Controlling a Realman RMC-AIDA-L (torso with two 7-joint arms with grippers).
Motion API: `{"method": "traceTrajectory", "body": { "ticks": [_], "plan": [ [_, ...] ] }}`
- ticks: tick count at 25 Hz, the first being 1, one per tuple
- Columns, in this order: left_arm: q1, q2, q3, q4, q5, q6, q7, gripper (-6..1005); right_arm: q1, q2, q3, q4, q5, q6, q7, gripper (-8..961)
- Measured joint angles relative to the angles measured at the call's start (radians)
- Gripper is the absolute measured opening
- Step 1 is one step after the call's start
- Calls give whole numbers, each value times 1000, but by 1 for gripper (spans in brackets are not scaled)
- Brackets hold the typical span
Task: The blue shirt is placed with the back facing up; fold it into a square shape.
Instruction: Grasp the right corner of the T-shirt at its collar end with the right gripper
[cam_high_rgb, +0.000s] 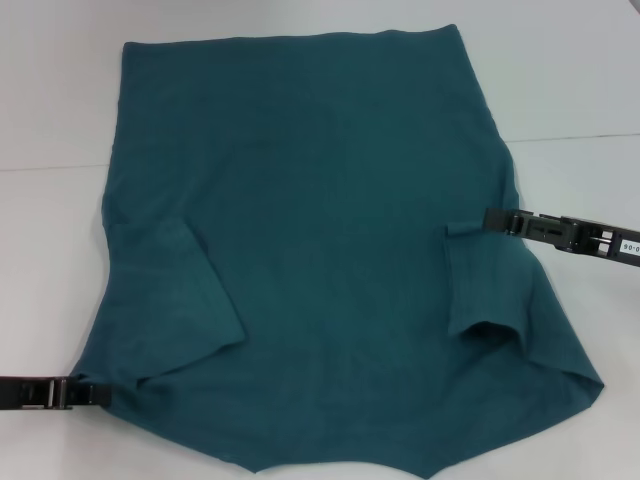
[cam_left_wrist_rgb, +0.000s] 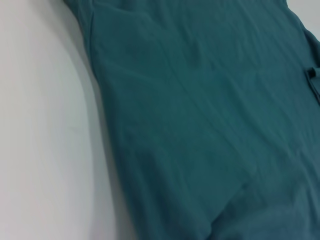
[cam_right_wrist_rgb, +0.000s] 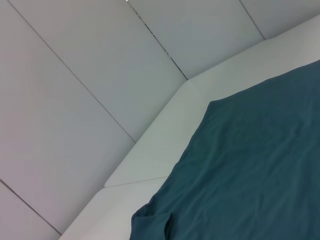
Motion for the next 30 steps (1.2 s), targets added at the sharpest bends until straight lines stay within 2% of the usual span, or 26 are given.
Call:
{"method": "traceTrajectory", "body": {
  "ticks": [4,15,22,30],
  "plan": [
    [5,-1,-4,2,-1,10,0,6,-3,0,0,0,0,0,-3,899],
    [36,-4,-32,8,-9,16,7,3,-34,-10,-1,2,-6,10,-7,896],
    [46,-5,-38,8,-12,16,10,3,-58,-37,-9,2,-29,11,29,895],
    [42,-7,-37,6,-24,12,18,3,-63,-75,-1,0,-158,35,174,879]
  ]
}}
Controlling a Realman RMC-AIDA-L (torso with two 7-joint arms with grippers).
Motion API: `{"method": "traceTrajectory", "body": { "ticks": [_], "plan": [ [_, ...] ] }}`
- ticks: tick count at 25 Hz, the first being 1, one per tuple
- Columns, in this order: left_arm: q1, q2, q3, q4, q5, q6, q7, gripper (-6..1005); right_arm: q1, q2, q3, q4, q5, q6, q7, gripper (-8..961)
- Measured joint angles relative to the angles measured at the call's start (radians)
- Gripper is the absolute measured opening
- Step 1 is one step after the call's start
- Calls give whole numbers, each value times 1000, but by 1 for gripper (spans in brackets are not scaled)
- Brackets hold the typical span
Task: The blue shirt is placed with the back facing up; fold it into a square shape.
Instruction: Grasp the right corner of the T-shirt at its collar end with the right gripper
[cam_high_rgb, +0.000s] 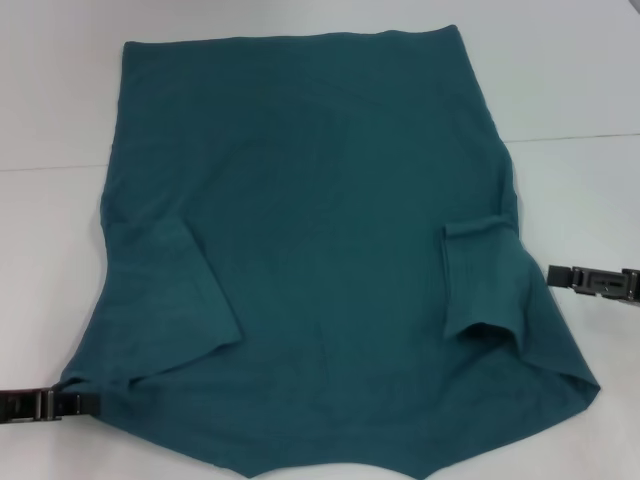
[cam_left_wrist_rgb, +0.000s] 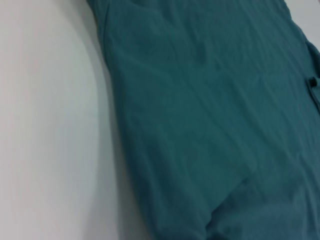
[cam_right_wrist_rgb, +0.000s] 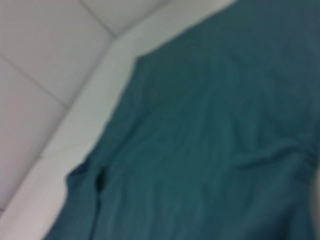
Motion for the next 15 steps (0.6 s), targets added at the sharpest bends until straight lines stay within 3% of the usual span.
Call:
{"method": "traceTrajectory", "body": {
  "ticks": [5,15],
  "plan": [
    [-2,0,0,-2,-3,-4,3,3,2,2,-9,2,-52,69,44,880],
    [-7,1,1,2,-13,-7,5,3,44,32,-23,11,-114,171,63,880]
  ]
}}
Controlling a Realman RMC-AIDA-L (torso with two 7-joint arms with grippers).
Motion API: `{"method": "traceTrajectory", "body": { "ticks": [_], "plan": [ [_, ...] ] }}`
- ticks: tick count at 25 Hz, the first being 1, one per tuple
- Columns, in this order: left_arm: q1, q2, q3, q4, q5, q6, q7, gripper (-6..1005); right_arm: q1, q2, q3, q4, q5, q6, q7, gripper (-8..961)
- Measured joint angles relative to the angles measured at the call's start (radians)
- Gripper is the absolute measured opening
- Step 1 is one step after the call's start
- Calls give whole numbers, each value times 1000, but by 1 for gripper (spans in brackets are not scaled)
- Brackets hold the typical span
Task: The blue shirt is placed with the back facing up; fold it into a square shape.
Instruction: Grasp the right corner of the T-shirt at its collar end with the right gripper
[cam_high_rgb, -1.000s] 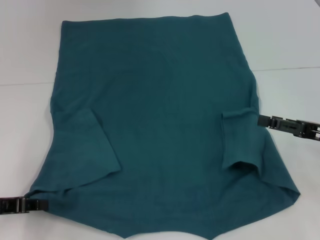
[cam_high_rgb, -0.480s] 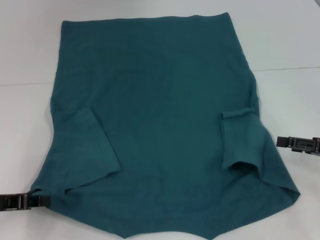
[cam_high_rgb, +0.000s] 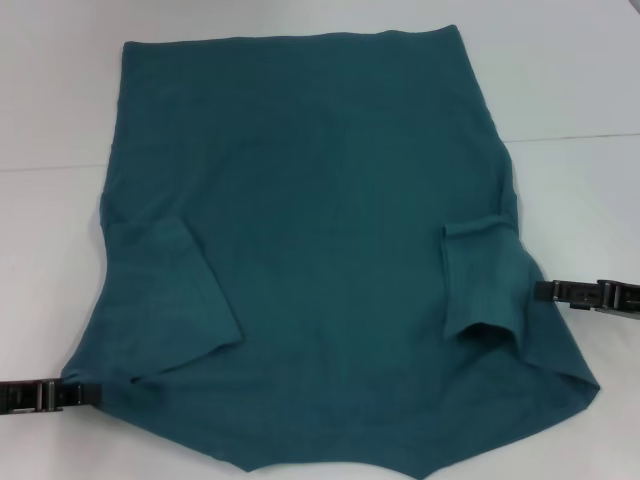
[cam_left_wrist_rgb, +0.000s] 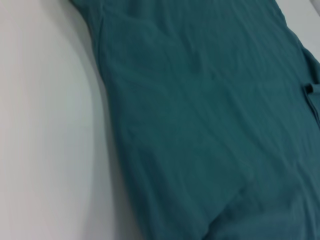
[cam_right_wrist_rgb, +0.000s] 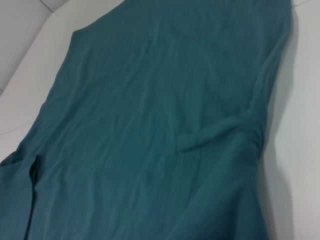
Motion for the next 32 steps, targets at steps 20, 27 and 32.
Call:
{"method": "traceTrajectory", "body": {
  "ticks": [20,27,32],
  "plan": [
    [-4,3,-1,-1,-2,-3,-1,2,11,22,-54,3,0,46,-19,879],
    [-4,3,-1,-2,-2,-3,-1,2,11,27,-73,3,0,28,-20,880],
    [-4,3,-1,-3,-2,-3,-1,2,11,28,-72,3,6,-19,-33,879]
  ]
}}
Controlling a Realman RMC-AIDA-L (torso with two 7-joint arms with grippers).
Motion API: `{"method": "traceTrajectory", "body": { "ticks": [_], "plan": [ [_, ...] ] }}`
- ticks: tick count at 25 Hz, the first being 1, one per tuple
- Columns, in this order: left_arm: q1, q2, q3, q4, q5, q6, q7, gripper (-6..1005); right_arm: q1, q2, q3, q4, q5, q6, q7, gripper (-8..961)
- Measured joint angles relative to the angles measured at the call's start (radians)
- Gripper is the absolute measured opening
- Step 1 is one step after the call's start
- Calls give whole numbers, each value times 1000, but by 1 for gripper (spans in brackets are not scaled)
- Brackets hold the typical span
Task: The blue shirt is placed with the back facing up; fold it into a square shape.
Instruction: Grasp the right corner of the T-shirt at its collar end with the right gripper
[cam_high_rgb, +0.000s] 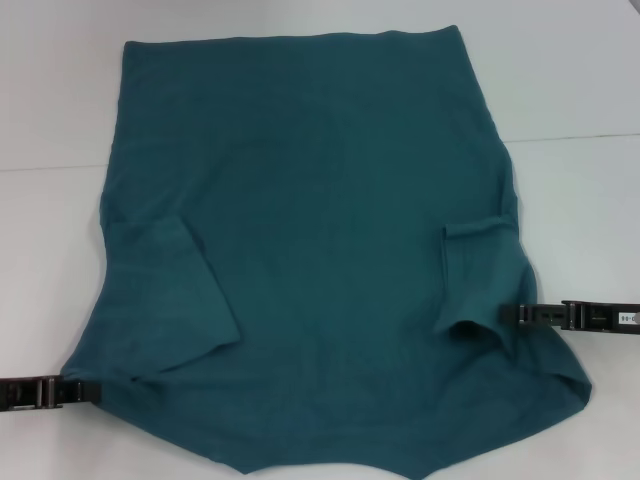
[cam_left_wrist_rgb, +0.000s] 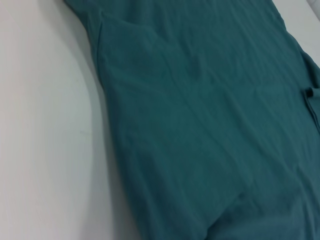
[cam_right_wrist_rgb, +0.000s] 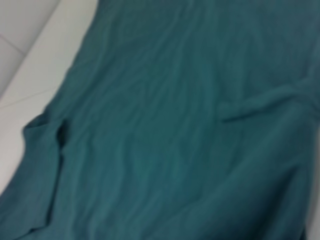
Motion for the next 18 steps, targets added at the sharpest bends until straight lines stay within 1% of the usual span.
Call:
{"method": "traceTrajectory", "body": {
  "ticks": [10,14,18],
  "plan": [
    [0,1,0,-2,0,-8,2,2,15,8,5,0,16,-83,-29,877],
    [0,1,1,-3,0,-10,3,2,31,16,-1,0,21,-93,-30,877],
    [-1,1,2,-4,0,-12,4,2,38,19,-1,0,21,-91,-35,876]
  ]
}}
